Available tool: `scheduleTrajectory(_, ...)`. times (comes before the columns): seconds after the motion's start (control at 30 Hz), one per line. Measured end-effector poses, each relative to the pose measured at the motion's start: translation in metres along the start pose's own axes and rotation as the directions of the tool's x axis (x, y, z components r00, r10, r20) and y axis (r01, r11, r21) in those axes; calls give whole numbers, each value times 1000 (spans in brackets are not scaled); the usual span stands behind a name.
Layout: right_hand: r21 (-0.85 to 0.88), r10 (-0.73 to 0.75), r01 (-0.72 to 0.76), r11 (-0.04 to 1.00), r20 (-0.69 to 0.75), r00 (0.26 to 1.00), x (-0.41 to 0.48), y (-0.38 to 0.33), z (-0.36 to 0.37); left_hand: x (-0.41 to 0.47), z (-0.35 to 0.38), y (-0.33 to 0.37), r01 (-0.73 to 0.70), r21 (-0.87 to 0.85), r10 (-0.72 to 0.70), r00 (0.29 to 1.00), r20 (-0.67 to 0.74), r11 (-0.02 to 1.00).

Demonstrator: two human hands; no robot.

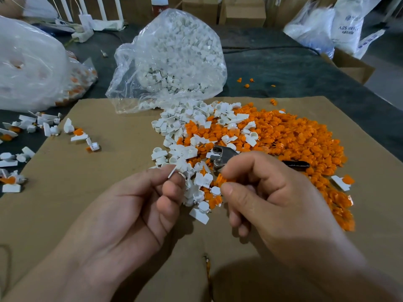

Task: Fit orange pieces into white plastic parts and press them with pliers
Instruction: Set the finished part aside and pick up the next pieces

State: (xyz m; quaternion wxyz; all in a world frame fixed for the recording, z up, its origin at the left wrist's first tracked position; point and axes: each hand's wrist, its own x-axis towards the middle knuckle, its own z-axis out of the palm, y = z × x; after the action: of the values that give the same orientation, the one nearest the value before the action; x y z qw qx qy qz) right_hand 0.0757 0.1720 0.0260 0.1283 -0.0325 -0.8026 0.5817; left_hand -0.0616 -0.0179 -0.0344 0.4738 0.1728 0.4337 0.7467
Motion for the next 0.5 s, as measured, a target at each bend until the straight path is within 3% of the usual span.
scheduleTrajectory(0.13,13,1,-1,1000,-5,1000,0,2,1,-3,29,3,-131,158,160,968,-192,979)
scheduleTrajectory(0.23,16,-16,16,1000,-26,1000,1,4,0,-6,57,5,-208,194,271,875,-402,959)
scheduleTrajectory(0.43,414,12,-21,910,25,1000,7,4,-4,-7,82,0,-252,473,467,778,-420,844)
scheduleTrajectory(0.5,447,12,-28,894,39,999,8,5,-5,-8,82,0,-271,516,506,768,-393,812)
